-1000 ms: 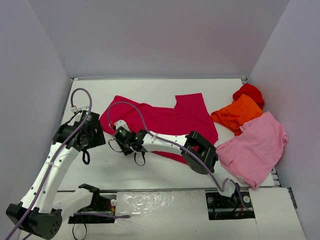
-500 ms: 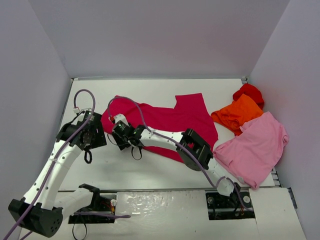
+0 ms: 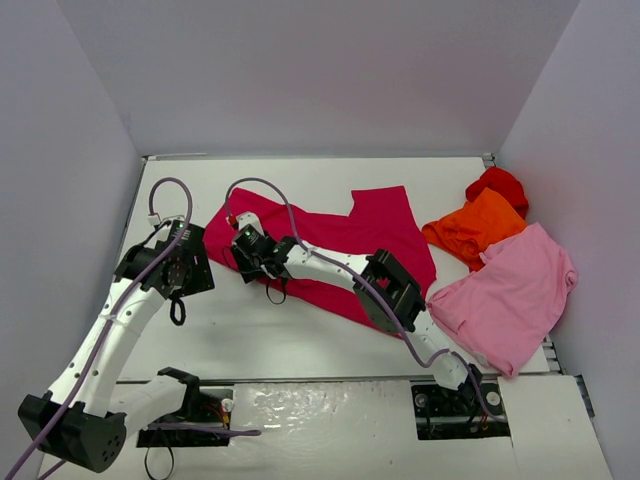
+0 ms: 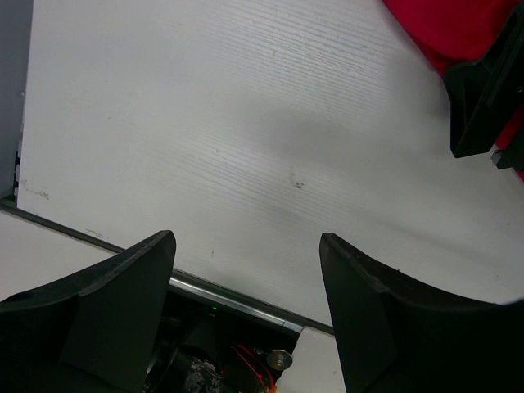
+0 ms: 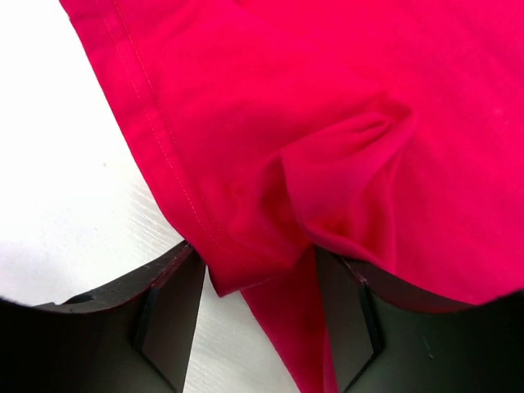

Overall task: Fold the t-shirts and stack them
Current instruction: Fold the flattened tshirt in 1/3 of the way

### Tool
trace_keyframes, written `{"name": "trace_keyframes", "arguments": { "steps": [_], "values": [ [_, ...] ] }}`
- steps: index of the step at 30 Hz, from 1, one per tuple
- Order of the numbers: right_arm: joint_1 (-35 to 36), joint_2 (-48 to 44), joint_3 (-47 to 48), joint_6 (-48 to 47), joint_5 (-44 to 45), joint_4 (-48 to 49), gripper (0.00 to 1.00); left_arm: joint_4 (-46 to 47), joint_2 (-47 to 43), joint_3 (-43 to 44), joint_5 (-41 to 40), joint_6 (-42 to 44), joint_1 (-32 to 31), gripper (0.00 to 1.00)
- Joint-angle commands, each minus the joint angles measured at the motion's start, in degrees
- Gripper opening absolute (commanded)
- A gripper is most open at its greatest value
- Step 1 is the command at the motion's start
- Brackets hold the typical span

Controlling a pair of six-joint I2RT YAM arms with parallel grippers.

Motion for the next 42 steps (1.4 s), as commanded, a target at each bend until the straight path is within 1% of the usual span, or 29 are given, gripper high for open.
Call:
{"name": "trace_keyframes", "arguments": {
  "steps": [1,2,3,6,9,17,22,25,29,33,35,37,40,41,42],
  "values": [
    [-0.5,-2.0,4.0,-0.6,-0.1,1.8,0.51,1.9,0.5,0.5,-1.5,0.3,0.4,0.68],
    [-0.6,-2.1,4.3,-0.6,-0.5,1.8,0.48,1.9,0.6,0.4,-1.4,0.3,0.4,0.68],
    [-0.6,-2.2,4.5,-0.6,-0.7,1.8,0.42,2.0,0.7,0.4,-1.3,0.4,0.4,0.68],
    [-0.6,-2.5,4.7,-0.6,-1.6,1.9,0.19,2.1,0.7,0.2,-1.1,0.4,0.4,0.68],
    [-0.6,-3.0,4.4,-0.2,-2.1,1.8,0.0,2.3,0.7,0.1,-0.8,0.3,0.4,0.68],
    [-0.4,-5.1,4.3,0.3,-4.1,1.9,0.0,3.1,0.8,-0.8,-0.4,0.3,0.4,0.68],
    [-0.4,-6.8,6.8,-0.3,-6.0,2.2,0.0,3.8,1.4,-1.5,0.1,0.2,0.4,0.68],
    [-0.6,-7.4,10.4,-3.5,-5.0,4.1,0.0,4.3,1.9,-1.6,0.3,0.3,0.4,0.68],
    [-1.6,-7.0,12.0,-7.3,-2.0,8.6,0.0,4.4,1.5,-1.8,0.7,0.3,0.4,0.68],
    [-4.9,-5.2,12.5,-8.5,-1.3,14.0,0.0,4.8,1.1,-2.3,1.8,0.1,0.4,0.68],
    [-5.8,-4.2,12.1,-10.0,0.6,16.8,0.0,5.1,1.1,-2.7,2.3,0.1,0.4,0.67],
    [-6.8,-2.9,11.8,-11.7,1.0,19.6,0.0,5.2,1.2,-3.0,2.8,0.2,0.4,0.65],
    [-7.8,-0.9,9.0,-15.8,-0.3,29.4,0.0,6.1,1.4,-3.7,4.1,0.4,0.4,0.61],
    [-8.2,0.0,8.7,-16.9,-0.1,32.1,0.02,6.4,1.5,-3.8,4.6,0.4,0.4,0.6],
    [-8.6,1.6,9.7,-17.0,0.3,33.0,0.1,6.6,1.6,-3.9,4.8,0.3,0.4,0.59]
  ]
}}
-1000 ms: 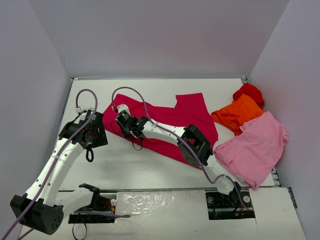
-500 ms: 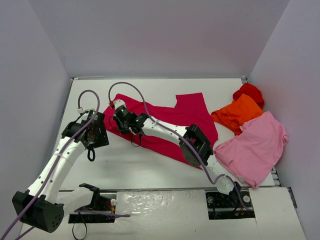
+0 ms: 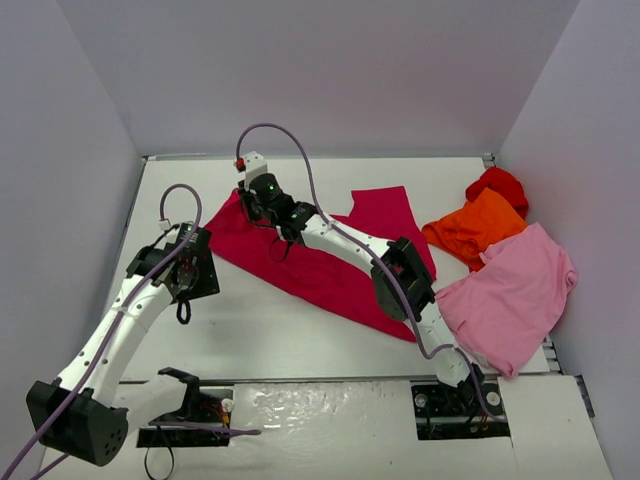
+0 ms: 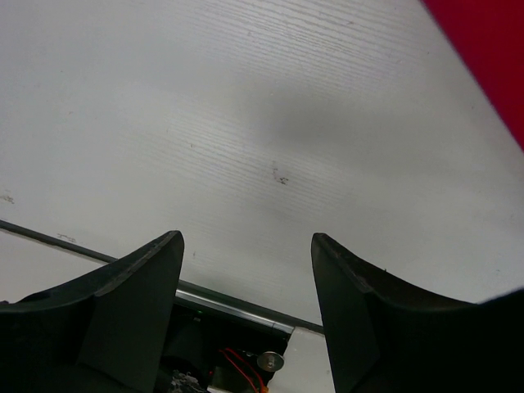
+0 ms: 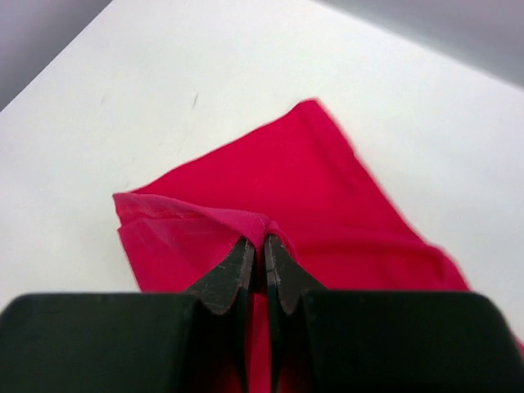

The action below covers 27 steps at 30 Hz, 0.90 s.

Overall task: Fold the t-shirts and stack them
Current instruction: Fold the flattened tshirt in 1/3 of the way

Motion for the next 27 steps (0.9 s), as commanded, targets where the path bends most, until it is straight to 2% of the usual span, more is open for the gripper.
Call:
{"name": "trace_keyframes", "arguments": {
  "steps": [1,4,5,8,12,14,16,17,20,21,27],
  "values": [
    [-1.5,3.7,1.6,-5.5,2.5,15.9,0.29,2.4,-0.2,0.6,1.7,0.2,0.4,0.59],
    [-2.8,7.4,6.7,-4.6,3.6,15.8,0.82,2.2,-0.1,0.6,2.0,0.0,0.4,0.59],
    [-3.2,8.2,8.0,-4.8,4.2,15.7,0.97,2.1,-0.1,0.6,2.1,0.0,0.4,0.59],
    [-3.4,7.1,7.4,-6.4,8.4,15.5,0.98,1.6,-0.5,0.6,1.7,-0.1,0.3,0.6],
    [-3.3,-0.6,-0.8,-5.8,11.8,13.6,0.86,1.6,-0.3,1.0,2.1,0.0,0.3,0.59],
    [-2.9,-6.9,-5.1,-3.4,12.7,10.3,0.72,2.1,0.6,2.2,2.9,0.4,0.3,0.55],
    [-2.3,-13.1,-11.6,-2.1,15.4,7.9,0.59,3.0,1.9,4.1,3.9,1.0,0.3,0.45],
    [-1.6,-15.3,-16.9,-2.0,17.0,7.2,0.42,3.5,3.3,4.9,4.3,1.1,0.2,0.32],
    [-1.6,-24.3,-25.6,0.9,25.8,1.9,0.06,6.5,7.4,8.5,5.9,1.8,-0.2,0.05],
    [-2.0,-26.7,-28.7,1.9,28.2,0.3,0.0,7.6,9.7,10.2,6.4,2.0,-0.3,0.0],
    [-4.2,-38.3,-42.0,6.6,29.8,-4.6,0.0,12.2,26.7,22.6,7.0,2.8,-1.2,0.0]
  ]
}}
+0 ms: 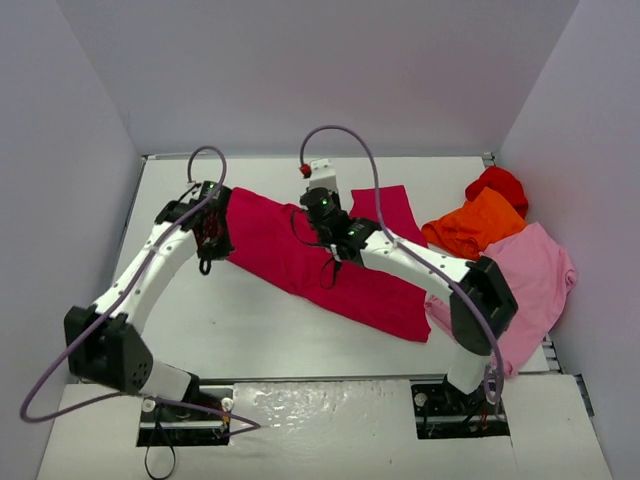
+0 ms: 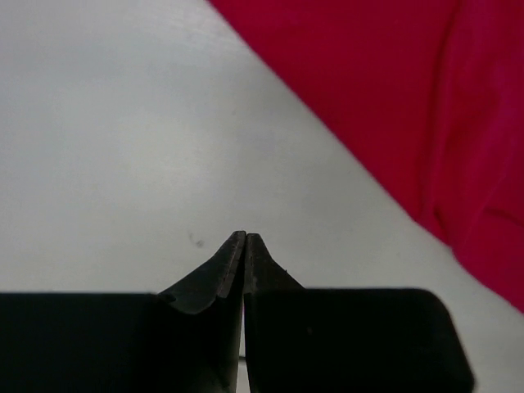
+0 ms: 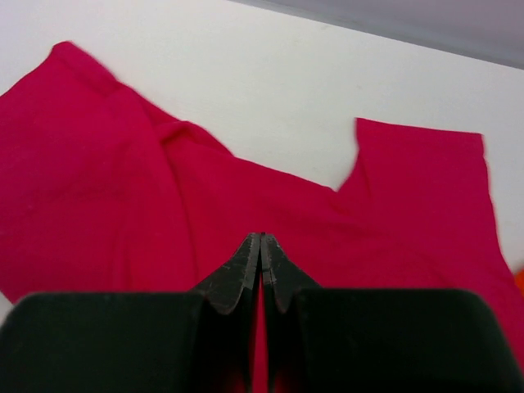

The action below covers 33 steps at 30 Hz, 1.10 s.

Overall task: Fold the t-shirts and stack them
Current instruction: Fold the flattened tshirt in 1/3 of the way

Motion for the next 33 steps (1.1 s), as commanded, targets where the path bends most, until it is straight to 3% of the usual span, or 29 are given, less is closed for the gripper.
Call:
{"name": "trace_keyframes", "arguments": {
  "steps": [1,7,13,16,21,27,33],
  "values": [
    [-1.7,-8.0,-5.6,4.9,5.6,-3.0,0.0,6.0,8.8,8.5,0.2,1.2,-0.8,0.0],
    [-2.9,-10.5,-10.7,10.4,1.2,-4.6,0.0,7.1,32.2,24.5,1.4,2.5,-0.3,0.0],
    [-3.2,-11.0,-13.4,13.5,-1.4,-5.1,0.0,7.3,44.1,35.7,0.5,3.6,0.5,0.0],
    [-3.2,-11.6,-14.4,13.7,-2.6,-5.2,0.0,6.5,47.0,36.6,0.6,3.1,1.0,0.0],
    [-3.5,-12.7,-14.4,12.9,-2.2,-6.3,0.0,6.0,43.8,29.6,0.5,0.4,1.5,0.0],
    [-3.8,-13.3,-13.8,12.9,-3.7,-9.4,0.0,-2.4,36.9,15.5,0.2,-2.1,-0.3,0.0],
    [-3.5,-14.1,-17.3,15.9,-11.5,-12.7,0.0,-5.2,22.2,1.7,-2.4,-5.0,-3.6,0.0]
  ]
}}
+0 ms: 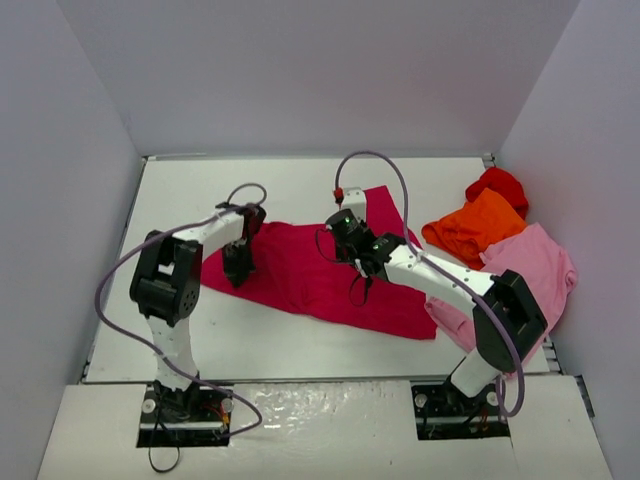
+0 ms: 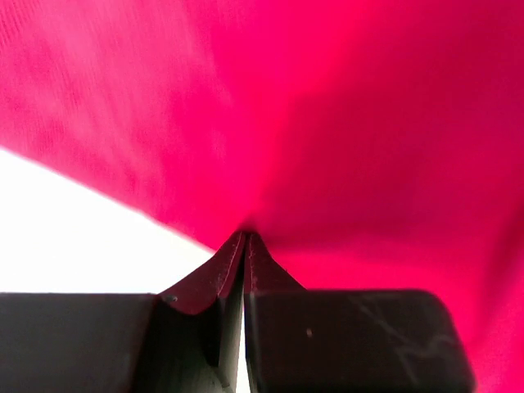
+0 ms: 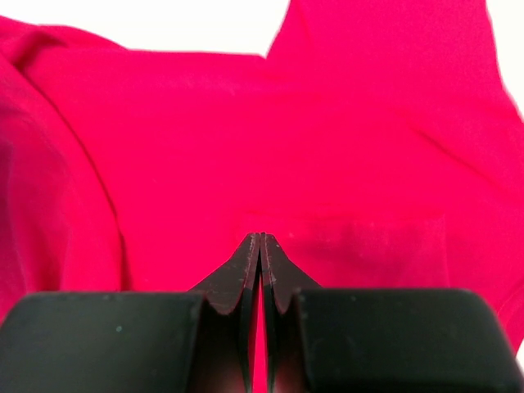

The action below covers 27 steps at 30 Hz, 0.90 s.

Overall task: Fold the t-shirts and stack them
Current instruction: Fold the flattened tshirt in 1/3 of the way

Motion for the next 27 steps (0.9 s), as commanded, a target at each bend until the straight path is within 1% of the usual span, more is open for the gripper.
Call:
{"name": "trace_keyframes", "arguments": {
  "steps": [1,4,11,13,15,17,18,19,20,21,24,25,27],
  "values": [
    [0.1,-4.8,-3.7,3.2,-5.6,-2.7,0.0,-8.7,-12.1,-4.8,-3.0,-3.5,-2.8,0.0],
    [0.6,-7.8,-9.5,5.8,-9.8,-3.5,0.0,-11.5,-19.2,-8.0,-4.6,-4.2,-3.5,0.0],
    [2.6,-13.2,-17.3,11.3,-13.1,-6.6,0.0,-16.9,-31.0,-9.8,-7.3,-5.7,-3.9,0.0],
    [3.8,-14.4,-17.6,11.4,-10.8,-6.8,0.0,-16.5,-33.4,-9.3,-8.9,-6.2,-3.9,0.0],
    [3.8,-14.2,-16.5,11.1,-7.2,-6.5,0.0,-12.9,-36.0,-8.6,-9.9,-6.0,-3.8,0.0],
    [3.4,-11.6,-13.1,10.0,-5.1,-5.5,0.0,-9.1,-36.2,-7.9,-10.1,-5.5,-3.7,0.0],
    [3.5,-9.1,-12.0,9.0,-5.1,-3.7,0.0,-7.8,-34.5,-6.5,-10.1,-4.9,-3.5,0.0],
    [3.6,-7.3,-10.9,8.5,-5.8,-2.2,0.0,-7.4,-32.7,-5.2,-10.6,-4.5,-3.3,0.06],
    [3.5,-5.3,-8.9,8.0,-6.5,-0.9,0.0,-7.2,-29.2,-3.8,-11.4,-3.9,-3.2,0.23],
    [3.5,-3.2,-6.6,7.5,-7.1,0.4,0.0,-7.0,-25.1,-2.3,-12.3,-3.3,-3.1,0.42],
    [3.2,3.3,-1.9,6.1,-7.6,2.2,0.0,-6.5,-15.5,2.8,-14.6,0.0,-2.3,0.5],
    [3.2,5.0,-1.7,5.8,-7.5,2.2,0.0,-6.4,-15.1,4.1,-15.3,0.1,-2.2,0.5],
    [2.6,8.5,1.0,4.8,-7.2,3.7,0.0,-4.7,-6.5,7.5,-14.8,1.7,-1.2,0.5]
  ]
}}
